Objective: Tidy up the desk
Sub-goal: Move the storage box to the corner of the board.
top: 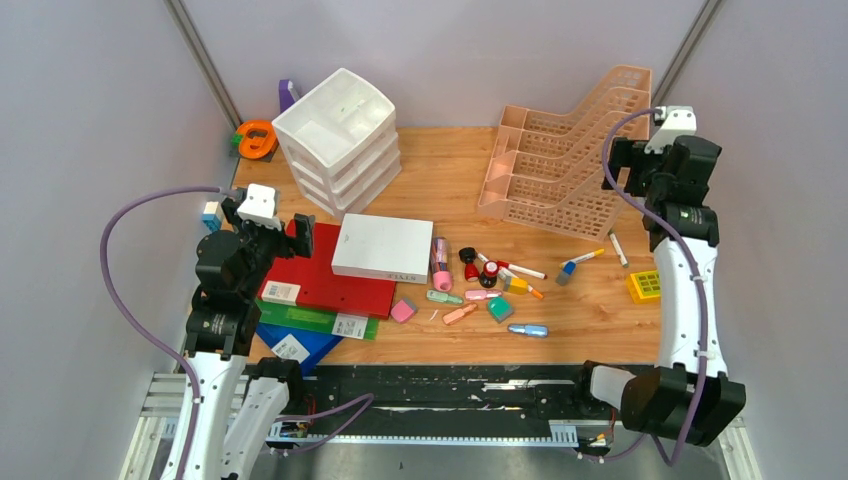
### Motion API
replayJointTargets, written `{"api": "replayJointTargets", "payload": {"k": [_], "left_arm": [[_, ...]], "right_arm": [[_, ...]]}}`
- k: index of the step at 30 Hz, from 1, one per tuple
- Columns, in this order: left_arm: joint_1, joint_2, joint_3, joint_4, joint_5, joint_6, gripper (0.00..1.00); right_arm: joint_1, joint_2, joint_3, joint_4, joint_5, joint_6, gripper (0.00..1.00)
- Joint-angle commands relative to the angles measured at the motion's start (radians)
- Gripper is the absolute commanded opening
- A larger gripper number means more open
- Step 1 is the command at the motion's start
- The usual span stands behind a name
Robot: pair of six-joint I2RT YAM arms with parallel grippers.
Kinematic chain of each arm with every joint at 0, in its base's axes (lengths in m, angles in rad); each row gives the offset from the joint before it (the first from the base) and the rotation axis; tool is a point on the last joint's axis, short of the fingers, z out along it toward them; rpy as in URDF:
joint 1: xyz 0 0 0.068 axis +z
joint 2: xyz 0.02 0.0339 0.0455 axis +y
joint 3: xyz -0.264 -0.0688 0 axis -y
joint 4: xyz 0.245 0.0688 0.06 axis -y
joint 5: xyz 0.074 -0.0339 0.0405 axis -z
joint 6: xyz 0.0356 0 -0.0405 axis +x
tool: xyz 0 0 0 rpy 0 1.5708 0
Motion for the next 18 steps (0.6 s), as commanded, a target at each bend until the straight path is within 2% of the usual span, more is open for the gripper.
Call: {"api": "replayJointTargets", "payload": {"k": [1,7,13,18], "left_arm": [[0.005,-0.004,0.001,0.000,0.018,-0.004,1.00],[0.004,-0.006,0.004,-0.003,0.021,-0.005,1.00],[0.004,-0.003,0.005,-0.002,0.022,-0.001,1.00],[0.004,0.011,0.009,-0.002,0.031,-0.001,1.00]], "right_arm": [[0.004,-0.014,0.096,0.009,0.005,0.070,0.96],[-0.005,0.143,0.221,0.009,0.089,0.053,0.94],[-0.040,0.281,0.319,-0.025,0.078,0.029,0.82],[-0.057,0.369,0.367,-0.080,0.049,0.000,0.76]]}}
